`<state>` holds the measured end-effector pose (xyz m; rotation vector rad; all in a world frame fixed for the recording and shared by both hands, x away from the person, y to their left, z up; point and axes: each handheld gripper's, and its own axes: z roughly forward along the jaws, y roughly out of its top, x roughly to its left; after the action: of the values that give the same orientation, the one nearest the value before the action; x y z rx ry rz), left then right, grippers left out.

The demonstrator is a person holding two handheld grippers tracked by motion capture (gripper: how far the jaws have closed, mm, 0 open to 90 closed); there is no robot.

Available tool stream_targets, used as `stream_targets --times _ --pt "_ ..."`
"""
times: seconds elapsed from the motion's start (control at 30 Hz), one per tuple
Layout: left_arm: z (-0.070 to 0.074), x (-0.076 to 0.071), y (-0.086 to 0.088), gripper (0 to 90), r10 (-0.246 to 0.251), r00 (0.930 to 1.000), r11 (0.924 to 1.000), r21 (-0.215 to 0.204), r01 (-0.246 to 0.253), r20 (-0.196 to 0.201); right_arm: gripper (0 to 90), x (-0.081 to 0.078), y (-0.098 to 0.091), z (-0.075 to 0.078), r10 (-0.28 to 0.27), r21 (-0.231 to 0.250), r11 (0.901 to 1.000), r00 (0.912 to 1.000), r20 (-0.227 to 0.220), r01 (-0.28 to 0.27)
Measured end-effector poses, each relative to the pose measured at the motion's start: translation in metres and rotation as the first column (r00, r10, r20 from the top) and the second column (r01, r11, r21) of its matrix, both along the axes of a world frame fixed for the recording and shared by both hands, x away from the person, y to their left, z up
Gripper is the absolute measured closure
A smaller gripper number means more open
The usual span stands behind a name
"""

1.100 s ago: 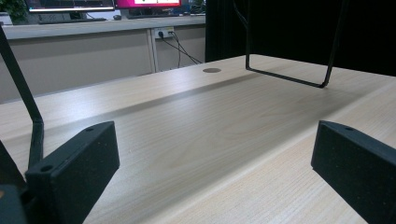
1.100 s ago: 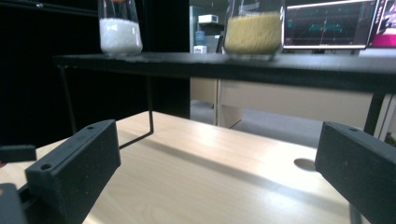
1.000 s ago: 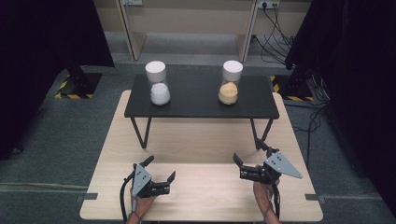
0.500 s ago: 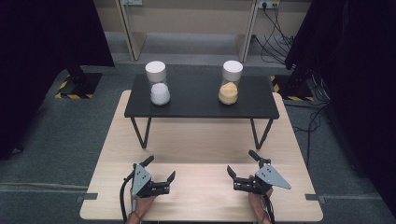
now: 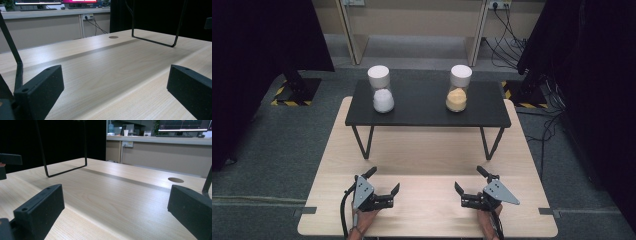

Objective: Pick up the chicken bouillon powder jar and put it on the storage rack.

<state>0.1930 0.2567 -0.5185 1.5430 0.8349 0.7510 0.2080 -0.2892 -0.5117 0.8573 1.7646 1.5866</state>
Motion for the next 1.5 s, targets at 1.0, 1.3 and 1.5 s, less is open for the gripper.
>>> stream_targets --times 1.0,1.3,1.5 --pt "0.0002 -0.0008 -0.0005 0.2 0.002 1.0000 1.0000 0.002 -0.002 0.000 0.5 -0.0019 0.0045 0.0019 -0.004 -0.039 0.9992 0.9999 0.012 0.004" --pt "0.0004 -0.0012 -0.0011 0.2 0.001 1.0000 1.0000 0.006 -0.001 0.002 0.5 -0.0013 0.0042 0.0021 -0.002 -0.038 0.9993 1.0000 0.008 0.002" --pt "0.0005 -0.0011 -0.0012 0.2 0.001 1.0000 1.0000 0.007 -0.001 0.001 0.5 -0.0015 0.0046 0.0022 -0.003 -0.041 0.9991 0.9999 0.009 0.004"
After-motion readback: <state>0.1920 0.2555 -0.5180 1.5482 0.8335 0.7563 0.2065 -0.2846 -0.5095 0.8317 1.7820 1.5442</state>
